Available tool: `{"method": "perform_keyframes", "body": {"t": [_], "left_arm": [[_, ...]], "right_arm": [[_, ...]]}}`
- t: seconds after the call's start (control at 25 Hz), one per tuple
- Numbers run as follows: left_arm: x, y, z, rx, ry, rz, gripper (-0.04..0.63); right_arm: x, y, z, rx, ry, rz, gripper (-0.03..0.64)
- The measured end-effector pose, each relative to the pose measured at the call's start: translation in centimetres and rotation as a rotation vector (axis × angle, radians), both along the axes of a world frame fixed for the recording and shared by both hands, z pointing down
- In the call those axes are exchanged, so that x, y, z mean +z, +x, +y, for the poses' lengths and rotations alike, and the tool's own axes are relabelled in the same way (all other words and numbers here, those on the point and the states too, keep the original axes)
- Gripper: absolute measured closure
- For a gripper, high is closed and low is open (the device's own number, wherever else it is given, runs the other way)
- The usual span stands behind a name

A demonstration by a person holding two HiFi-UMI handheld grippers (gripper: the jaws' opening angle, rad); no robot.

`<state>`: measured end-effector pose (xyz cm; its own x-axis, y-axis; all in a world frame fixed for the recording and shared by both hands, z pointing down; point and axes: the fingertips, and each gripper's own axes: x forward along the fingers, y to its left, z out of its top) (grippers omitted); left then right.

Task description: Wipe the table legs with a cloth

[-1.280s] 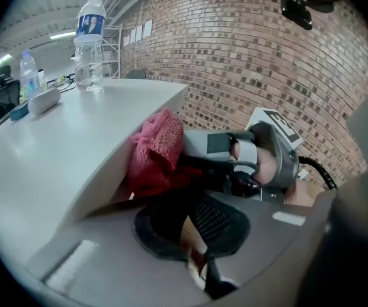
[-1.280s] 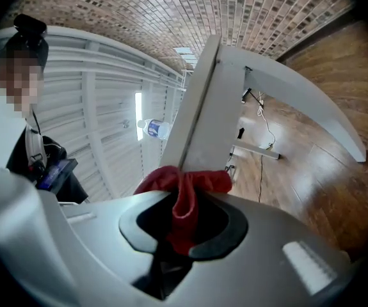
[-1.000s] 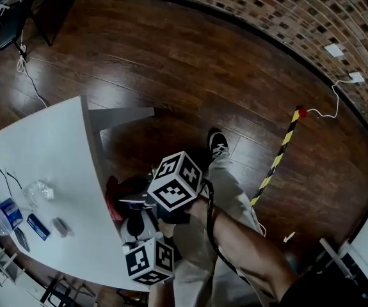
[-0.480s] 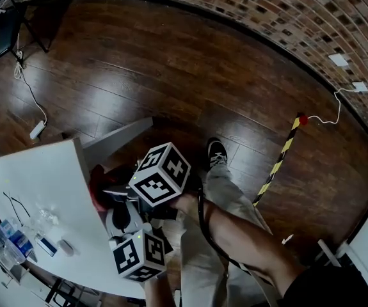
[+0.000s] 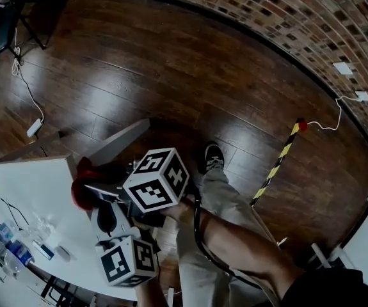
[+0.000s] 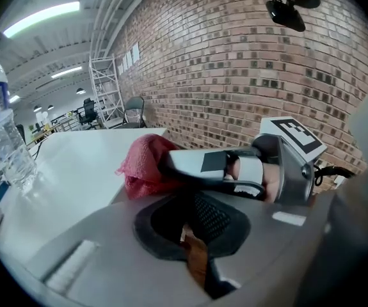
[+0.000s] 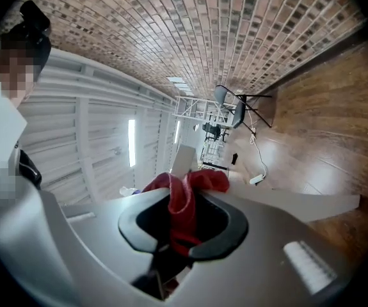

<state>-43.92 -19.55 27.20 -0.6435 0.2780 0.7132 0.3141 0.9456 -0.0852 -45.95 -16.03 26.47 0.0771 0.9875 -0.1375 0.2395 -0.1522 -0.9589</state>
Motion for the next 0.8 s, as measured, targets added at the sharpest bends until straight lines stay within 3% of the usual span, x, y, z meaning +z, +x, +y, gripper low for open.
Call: {"method": "perform_keyframes", "body": {"t": [0.28,0.8], "left_arm": [[1.3,-2.1,0.7,-0.035,0.015,-0.048,0.595],[4.8,-0.7,1.3,-0.035,0.109,0.027,0.595]], "right_arm": [[1.2,-2.3,0.3,0.018,-0.037,0.049,0.555],[5.1,-1.5,0.8,0.045,0.097,0.071,0.555]]}}
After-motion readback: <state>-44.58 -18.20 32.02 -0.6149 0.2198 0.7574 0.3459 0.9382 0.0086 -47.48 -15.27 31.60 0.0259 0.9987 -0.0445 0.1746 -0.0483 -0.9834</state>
